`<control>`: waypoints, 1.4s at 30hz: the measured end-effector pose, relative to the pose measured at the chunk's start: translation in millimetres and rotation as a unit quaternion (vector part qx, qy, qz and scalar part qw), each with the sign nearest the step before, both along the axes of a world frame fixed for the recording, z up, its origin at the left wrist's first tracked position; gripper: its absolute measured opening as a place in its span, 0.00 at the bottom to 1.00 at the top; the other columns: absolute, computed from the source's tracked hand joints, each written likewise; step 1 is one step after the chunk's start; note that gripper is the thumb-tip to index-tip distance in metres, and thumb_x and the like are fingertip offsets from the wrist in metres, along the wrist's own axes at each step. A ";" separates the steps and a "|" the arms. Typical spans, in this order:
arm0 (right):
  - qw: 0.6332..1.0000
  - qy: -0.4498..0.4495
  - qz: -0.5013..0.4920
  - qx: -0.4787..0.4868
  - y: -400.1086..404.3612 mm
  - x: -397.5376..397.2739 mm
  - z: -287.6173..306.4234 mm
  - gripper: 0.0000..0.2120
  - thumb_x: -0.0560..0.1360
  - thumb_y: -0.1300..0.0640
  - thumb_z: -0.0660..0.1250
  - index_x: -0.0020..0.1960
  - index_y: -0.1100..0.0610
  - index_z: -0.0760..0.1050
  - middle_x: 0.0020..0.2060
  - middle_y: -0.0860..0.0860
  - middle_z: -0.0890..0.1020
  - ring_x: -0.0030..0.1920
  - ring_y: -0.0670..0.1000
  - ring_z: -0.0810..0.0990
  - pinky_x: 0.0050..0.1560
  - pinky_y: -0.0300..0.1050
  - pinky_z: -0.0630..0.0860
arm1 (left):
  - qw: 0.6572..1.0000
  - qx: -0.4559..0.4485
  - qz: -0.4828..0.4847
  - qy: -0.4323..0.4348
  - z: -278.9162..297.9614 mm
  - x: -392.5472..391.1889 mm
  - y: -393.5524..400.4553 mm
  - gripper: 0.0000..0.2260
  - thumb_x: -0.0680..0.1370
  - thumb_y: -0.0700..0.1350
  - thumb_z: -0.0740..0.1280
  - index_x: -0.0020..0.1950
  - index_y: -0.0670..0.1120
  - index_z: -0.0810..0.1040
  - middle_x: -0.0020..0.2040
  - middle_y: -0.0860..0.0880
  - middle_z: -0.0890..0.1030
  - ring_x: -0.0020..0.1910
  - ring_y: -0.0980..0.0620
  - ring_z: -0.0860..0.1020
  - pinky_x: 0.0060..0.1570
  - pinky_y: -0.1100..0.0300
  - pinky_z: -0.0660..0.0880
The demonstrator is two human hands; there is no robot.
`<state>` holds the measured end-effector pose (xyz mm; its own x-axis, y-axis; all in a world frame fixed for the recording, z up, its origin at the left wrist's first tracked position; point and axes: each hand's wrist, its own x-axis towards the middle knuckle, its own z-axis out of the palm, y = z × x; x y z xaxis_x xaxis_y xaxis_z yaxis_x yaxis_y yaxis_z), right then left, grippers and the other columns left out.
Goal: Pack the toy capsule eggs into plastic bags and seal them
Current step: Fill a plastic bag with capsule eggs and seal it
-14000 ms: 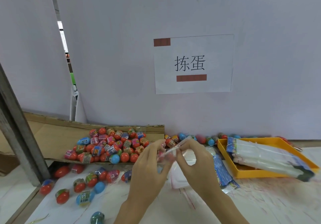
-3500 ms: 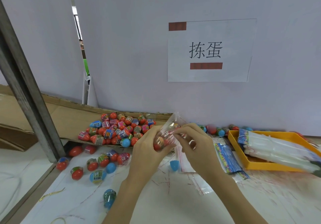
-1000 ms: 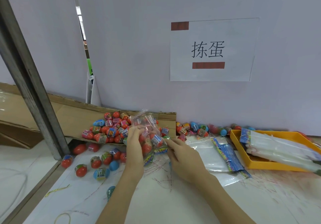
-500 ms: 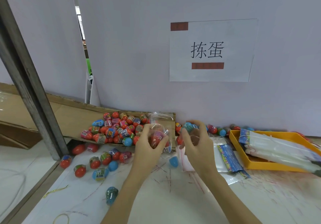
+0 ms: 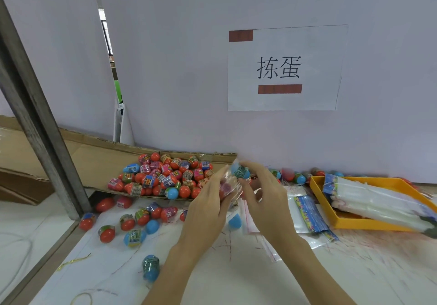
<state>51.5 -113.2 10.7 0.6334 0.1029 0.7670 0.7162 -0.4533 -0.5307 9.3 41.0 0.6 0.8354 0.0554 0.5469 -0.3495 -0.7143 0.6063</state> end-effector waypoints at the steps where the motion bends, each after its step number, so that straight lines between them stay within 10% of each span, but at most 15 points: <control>1: 1.000 -0.005 -0.006 -0.012 -1.3 1.9 -1.3 0.18 0.80 0.60 0.71 0.68 0.49 0.76 0.52 0.41 0.79 0.42 0.38 0.79 0.42 0.25 0.74 | 1.000 0.005 -0.004 -0.005 -0.5 0.4 -0.1 0.28 0.83 0.58 0.59 0.83 0.53 0.62 0.73 0.56 0.76 0.64 0.62 0.75 0.62 0.72 0.71; 11: 0.998 0.023 0.046 -0.035 -2.2 2.0 -1.3 0.14 0.83 0.60 0.65 0.66 0.48 0.79 0.56 0.44 0.74 0.46 0.43 0.79 0.45 0.40 0.82 | 1.000 0.000 -0.013 -0.022 -2.9 2.0 0.4 0.25 0.84 0.48 0.65 0.81 0.50 0.65 0.73 0.53 0.76 0.65 0.55 0.78 0.64 0.65 0.76; 16: 0.996 -0.046 0.000 -0.074 -1.6 -2.5 2.2 0.14 0.84 0.61 0.62 0.66 0.48 0.76 0.56 0.46 0.72 0.51 0.35 0.72 0.50 0.23 0.71 | 0.998 -0.049 -0.030 -0.032 -1.5 3.6 -2.8 0.25 0.83 0.48 0.65 0.80 0.56 0.63 0.72 0.66 0.69 0.69 0.75 0.68 0.65 0.78 0.67; 26: 0.992 0.075 0.013 -0.099 -7.1 1.1 4.3 0.14 0.83 0.54 0.66 0.67 0.52 0.73 0.54 0.42 0.75 0.41 0.39 0.76 0.44 0.29 0.72 | 0.996 -0.060 -0.049 -0.037 -3.7 7.5 2.7 0.34 0.82 0.39 0.71 0.77 0.68 0.61 0.70 0.79 0.66 0.71 0.74 0.67 0.63 0.80 0.64; 42: 0.999 0.045 -0.014 -0.017 0.3 1.8 -1.4 0.14 0.80 0.46 0.63 0.59 0.50 0.81 0.51 0.43 0.77 0.45 0.41 0.79 0.44 0.25 0.73 | 0.971 -0.228 -0.068 -0.010 4.3 4.0 -9.2 0.32 0.78 0.42 0.76 0.70 0.74 0.70 0.65 0.68 0.78 0.65 0.65 0.78 0.58 0.69 0.78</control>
<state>53.3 -112.9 9.2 0.7026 0.1094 0.7032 0.6533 -0.4909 -0.5764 13.3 31.8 5.0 0.8415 0.1849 0.5076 -0.4372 -0.3191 0.8409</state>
